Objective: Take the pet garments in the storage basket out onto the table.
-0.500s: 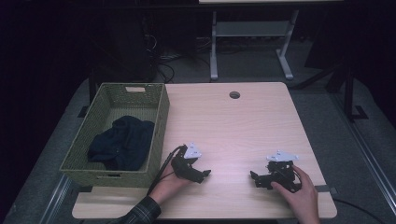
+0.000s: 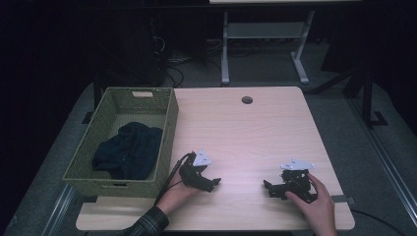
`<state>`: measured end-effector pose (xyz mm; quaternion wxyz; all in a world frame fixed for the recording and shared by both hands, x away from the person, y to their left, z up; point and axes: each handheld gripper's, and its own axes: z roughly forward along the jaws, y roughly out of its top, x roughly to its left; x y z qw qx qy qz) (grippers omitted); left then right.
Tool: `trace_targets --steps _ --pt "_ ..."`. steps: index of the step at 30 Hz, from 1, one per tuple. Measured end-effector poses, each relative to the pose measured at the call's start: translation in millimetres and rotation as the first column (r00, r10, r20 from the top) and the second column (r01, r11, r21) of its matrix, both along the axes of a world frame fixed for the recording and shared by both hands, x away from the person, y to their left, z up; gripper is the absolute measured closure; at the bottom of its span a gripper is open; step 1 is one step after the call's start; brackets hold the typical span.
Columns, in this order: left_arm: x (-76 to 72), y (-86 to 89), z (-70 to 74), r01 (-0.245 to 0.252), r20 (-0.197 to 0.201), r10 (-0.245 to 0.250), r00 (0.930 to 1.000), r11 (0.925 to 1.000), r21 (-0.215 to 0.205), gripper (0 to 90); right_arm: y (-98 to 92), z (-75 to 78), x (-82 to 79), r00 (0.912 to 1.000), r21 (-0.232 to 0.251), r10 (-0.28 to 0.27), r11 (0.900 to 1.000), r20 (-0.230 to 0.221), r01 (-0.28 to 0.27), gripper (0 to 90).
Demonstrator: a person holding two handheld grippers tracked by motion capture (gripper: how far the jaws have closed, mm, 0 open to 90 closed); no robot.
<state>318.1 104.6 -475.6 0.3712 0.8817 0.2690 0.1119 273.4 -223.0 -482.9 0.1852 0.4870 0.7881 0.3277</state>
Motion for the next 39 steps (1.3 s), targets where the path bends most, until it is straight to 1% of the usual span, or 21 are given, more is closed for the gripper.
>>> trace_targets --steps 1,4,7,11,12,16,20,25,29,38,39 --pt "0.1 0.4 0.7 -0.001 0.0 0.001 1.0 1.0 -0.003 13.5 0.0 0.0 0.0 1.0 0.0 0.0 1.0 0.0 0.0 0.4" --pt "0.9 -0.3 3.0 -0.002 -0.004 0.002 1.0 0.9999 0.016 13.6 0.0 0.0 0.0 1.0 0.0 0.0 1.0 0.0 0.0 0.4" --pt "0.8 0.2 5.2 -0.002 -0.004 0.002 1.0 0.9999 0.011 13.7 -0.1 0.0 0.0 1.0 0.0 0.001 1.0 0.0 -0.001 0.4" --pt "0.9 0.2 7.9 0.002 -0.01 -0.002 0.9999 0.9999 0.017 13.7 -0.1 0.0 0.0 1.0 0.0 0.001 1.0 0.001 -0.001 0.4" --pt "0.7 -0.2 8.5 0.0 -0.013 0.0 0.9999 0.9999 0.013 13.7 -0.1 0.0 0.0 1.0 0.0 0.001 1.0 0.001 -0.001 0.4" --pt "0.9 0.0 12.2 0.006 -0.01 -0.006 0.9999 0.9998 0.019 13.7 -0.1 0.0 0.0 1.0 -0.001 0.002 1.0 0.001 -0.002 0.4" --pt "1.5 1.9 15.6 -0.006 0.0 0.006 1.0 0.9999 0.011 14.1 -0.1 -0.1 0.0 1.0 -0.001 0.002 1.0 0.001 -0.002 0.4" --pt "3.5 4.5 19.5 -0.011 0.003 0.011 0.9999 0.9998 0.016 14.1 -0.2 -0.1 0.0 1.0 -0.001 0.003 1.0 0.002 -0.003 0.4" --pt "4.4 5.7 21.5 -0.014 0.003 0.014 0.9999 0.9997 0.019 14.2 -0.2 -0.1 0.0 1.0 -0.001 0.002 1.0 0.001 -0.002 0.4" --pt "4.7 8.3 26.4 -0.032 -0.002 0.032 0.9995 0.9995 0.001 14.2 0.0 0.0 0.0 1.0 0.0 0.001 1.0 0.001 -0.001 0.4" --pt "4.4 8.0 27.4 -0.032 0.003 0.032 0.9995 0.9994 0.01 14.2 -0.1 0.0 0.0 1.0 0.0 0.001 1.0 0.001 -0.001 0.4"
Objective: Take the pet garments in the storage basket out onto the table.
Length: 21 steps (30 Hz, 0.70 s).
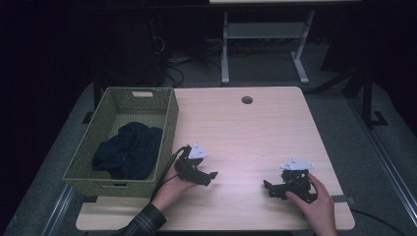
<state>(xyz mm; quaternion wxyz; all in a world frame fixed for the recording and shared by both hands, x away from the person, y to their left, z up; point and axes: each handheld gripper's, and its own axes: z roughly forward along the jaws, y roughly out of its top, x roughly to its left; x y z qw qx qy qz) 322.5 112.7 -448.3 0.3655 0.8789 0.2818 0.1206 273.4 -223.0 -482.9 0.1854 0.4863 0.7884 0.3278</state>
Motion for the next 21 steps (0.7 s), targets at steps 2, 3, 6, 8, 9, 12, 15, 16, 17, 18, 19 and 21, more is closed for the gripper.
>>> trace_targets --steps 2,3,6,8,9,12,15,16,17,18,19,21 --pt "0.1 0.1 1.0 -0.001 0.001 0.001 1.0 1.0 -0.001 14.4 0.0 0.0 0.0 1.0 0.0 0.0 1.0 0.0 0.0 0.4" --pt "0.2 0.3 2.0 -0.002 0.0 0.002 1.0 1.0 -0.001 14.4 0.0 0.0 0.0 1.0 -0.001 0.0 1.0 0.0 0.0 0.4" --pt "0.5 0.7 3.8 -0.003 -0.006 0.003 1.0 0.9999 -0.012 14.5 0.0 0.0 0.0 1.0 0.0 0.0 1.0 0.0 0.0 0.4" --pt "0.4 1.3 5.5 -0.005 -0.005 0.005 1.0 0.9997 -0.023 14.5 0.0 0.0 0.0 1.0 0.0 0.0 1.0 0.0 0.0 0.4" --pt "0.5 1.5 6.3 -0.006 -0.01 0.006 0.9999 0.9997 -0.023 14.5 0.0 0.0 0.0 1.0 0.0 0.0 1.0 0.0 0.0 0.4" --pt "0.5 1.8 9.3 -0.006 -0.009 0.005 0.9999 0.9996 -0.027 14.5 0.0 0.0 0.0 1.0 -0.001 0.0 1.0 0.0 0.0 0.4" --pt "1.0 2.1 11.2 -0.008 -0.009 0.007 0.9999 0.9995 -0.029 14.5 0.0 0.0 0.0 1.0 -0.001 0.0 1.0 0.0 0.0 0.5" --pt "1.2 2.3 11.5 -0.009 -0.009 0.009 0.9999 0.9996 -0.028 14.5 0.0 0.0 0.0 1.0 0.0 -0.001 1.0 0.0 0.001 0.4" --pt "1.2 2.2 11.6 -0.014 -0.009 0.013 0.9999 0.9995 -0.03 14.5 0.0 0.0 -0.1 1.0 0.0 -0.001 1.0 0.0 0.001 0.5" --pt "1.0 2.2 12.0 -0.014 -0.009 0.014 0.9999 0.9995 -0.029 14.5 0.0 0.0 -0.1 1.0 -0.001 -0.001 1.0 0.0 0.001 0.4" --pt "0.8 2.1 12.3 -0.015 -0.008 0.015 0.9999 0.9995 -0.029 14.5 0.0 0.0 -0.1 1.0 -0.001 -0.001 1.0 0.0 0.001 0.4" --pt "0.5 1.9 13.6 -0.011 -0.007 0.011 0.9999 0.9997 -0.021 14.5 0.0 0.1 -0.1 1.0 0.0 -0.002 1.0 -0.001 0.002 0.4"
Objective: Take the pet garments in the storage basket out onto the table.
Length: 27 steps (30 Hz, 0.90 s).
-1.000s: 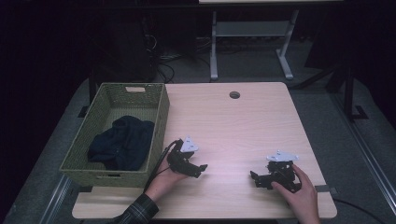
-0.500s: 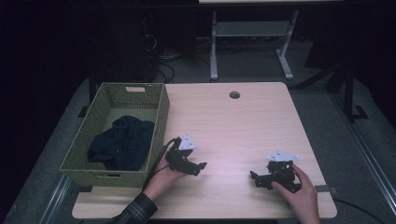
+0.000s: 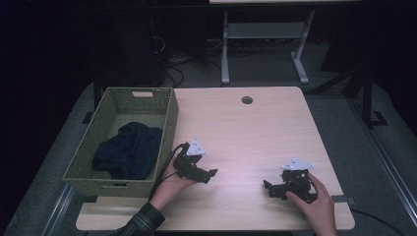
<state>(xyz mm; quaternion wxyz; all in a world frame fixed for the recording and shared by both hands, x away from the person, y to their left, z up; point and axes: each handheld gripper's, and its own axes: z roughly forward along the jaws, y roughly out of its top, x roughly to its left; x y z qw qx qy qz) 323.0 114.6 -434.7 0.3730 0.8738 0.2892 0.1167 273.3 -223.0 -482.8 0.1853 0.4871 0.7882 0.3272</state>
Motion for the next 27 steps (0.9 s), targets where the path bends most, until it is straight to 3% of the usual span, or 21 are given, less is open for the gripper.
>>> trace_targets --steps 27 --pt "-1.5 0.6 15.8 0.003 -0.02 -0.003 0.9998 0.9996 -0.028 14.5 0.1 0.0 -0.1 1.0 0.0 -0.001 1.0 -0.001 0.001 0.5"
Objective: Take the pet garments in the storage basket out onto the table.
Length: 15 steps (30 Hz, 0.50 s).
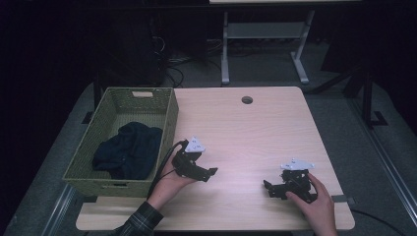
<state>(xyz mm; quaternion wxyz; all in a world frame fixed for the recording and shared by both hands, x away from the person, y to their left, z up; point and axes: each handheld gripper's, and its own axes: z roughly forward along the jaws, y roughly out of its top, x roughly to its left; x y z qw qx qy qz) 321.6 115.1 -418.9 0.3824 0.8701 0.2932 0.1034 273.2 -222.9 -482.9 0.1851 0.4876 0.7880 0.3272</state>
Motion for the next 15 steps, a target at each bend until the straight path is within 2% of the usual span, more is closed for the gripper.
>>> trace_targets --steps 9,15 --pt "0.0 0.9 6.6 0.002 -0.012 -0.002 0.9999 0.9998 -0.019 14.5 0.2 0.1 -0.1 1.0 0.003 -0.001 1.0 -0.003 0.001 0.4" --pt "0.2 0.8 10.4 0.019 -0.022 -0.019 0.9996 0.9998 -0.009 14.5 0.2 0.0 -0.1 1.0 0.002 -0.001 1.0 -0.003 0.001 0.5"
